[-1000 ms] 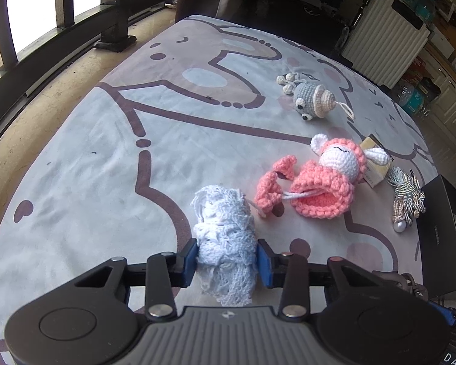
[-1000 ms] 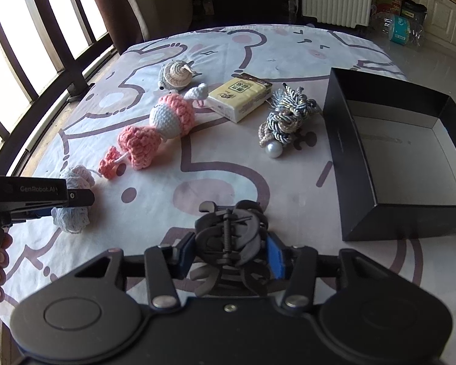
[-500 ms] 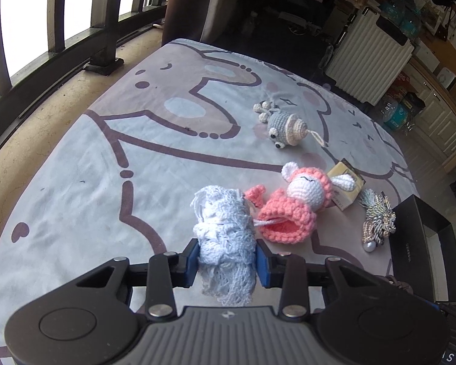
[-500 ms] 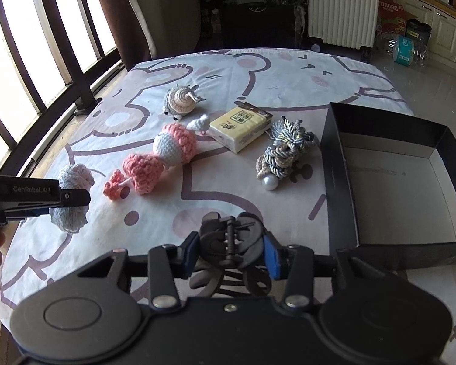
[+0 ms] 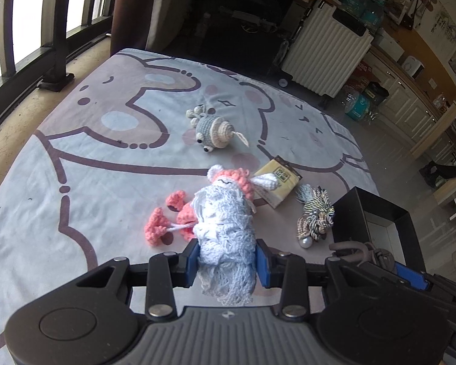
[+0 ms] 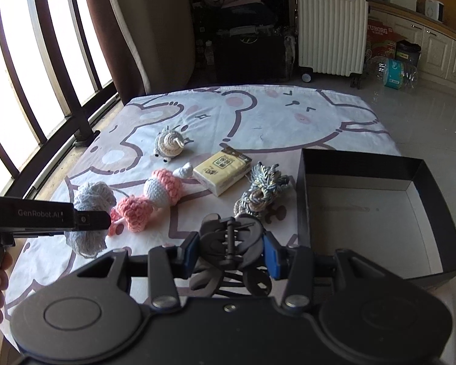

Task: Organize objects
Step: 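Carry the crochet roll with left tool while right tool carries the claw clip into the box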

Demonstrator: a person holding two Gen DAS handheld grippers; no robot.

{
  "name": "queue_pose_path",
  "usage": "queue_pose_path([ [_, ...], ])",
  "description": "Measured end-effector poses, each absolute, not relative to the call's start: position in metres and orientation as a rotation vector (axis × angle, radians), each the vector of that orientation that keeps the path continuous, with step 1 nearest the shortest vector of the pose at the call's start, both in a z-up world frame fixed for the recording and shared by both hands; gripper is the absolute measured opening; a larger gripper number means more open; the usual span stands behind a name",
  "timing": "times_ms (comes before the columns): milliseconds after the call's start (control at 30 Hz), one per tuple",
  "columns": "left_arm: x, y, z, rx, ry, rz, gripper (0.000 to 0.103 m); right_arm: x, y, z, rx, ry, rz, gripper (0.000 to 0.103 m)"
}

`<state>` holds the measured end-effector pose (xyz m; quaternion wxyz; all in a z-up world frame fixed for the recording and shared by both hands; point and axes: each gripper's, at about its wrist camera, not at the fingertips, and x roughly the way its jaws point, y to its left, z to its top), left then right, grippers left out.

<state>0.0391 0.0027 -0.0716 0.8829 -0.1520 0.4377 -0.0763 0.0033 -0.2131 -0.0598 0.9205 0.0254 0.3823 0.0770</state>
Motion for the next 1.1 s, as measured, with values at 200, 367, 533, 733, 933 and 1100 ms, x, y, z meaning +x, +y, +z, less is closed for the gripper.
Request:
queue_pose_path([
  [200, 0.049, -0.023, -0.045, -0.308, 0.887, -0.233, 0.039, 0.009, -0.234, -0.033, 0.042, 0.714, 0.149, 0.045],
  [367, 0.066, -0.056, -0.026, -0.312, 0.883, -0.339, 0.039, 0.017, -0.259, -0.013, 0.032, 0.666, 0.125, 0.045],
  [533, 0.081, -0.099, -0.016, -0.300, 0.889, -0.441, 0.039, 0.023, -0.293, -0.004, 0.020, 0.644, 0.077, 0.045],
  [733, 0.094, -0.145, -0.021, -0.308, 0.925, -0.523, 0.039, 0.029, -0.340, -0.006, 0.062, 0.631, 0.030, 0.045],
  [933, 0.103, -0.184, -0.033, -0.251, 0.958, -0.543, 0.039, 0.030, -0.380, -0.017, 0.106, 0.643, -0.015, 0.045],
  [1100, 0.110, -0.204, -0.052, -0.267, 1.029, -0.552, 0.039, 0.030, -0.397, -0.040, 0.120, 0.669, -0.023, 0.045],
])
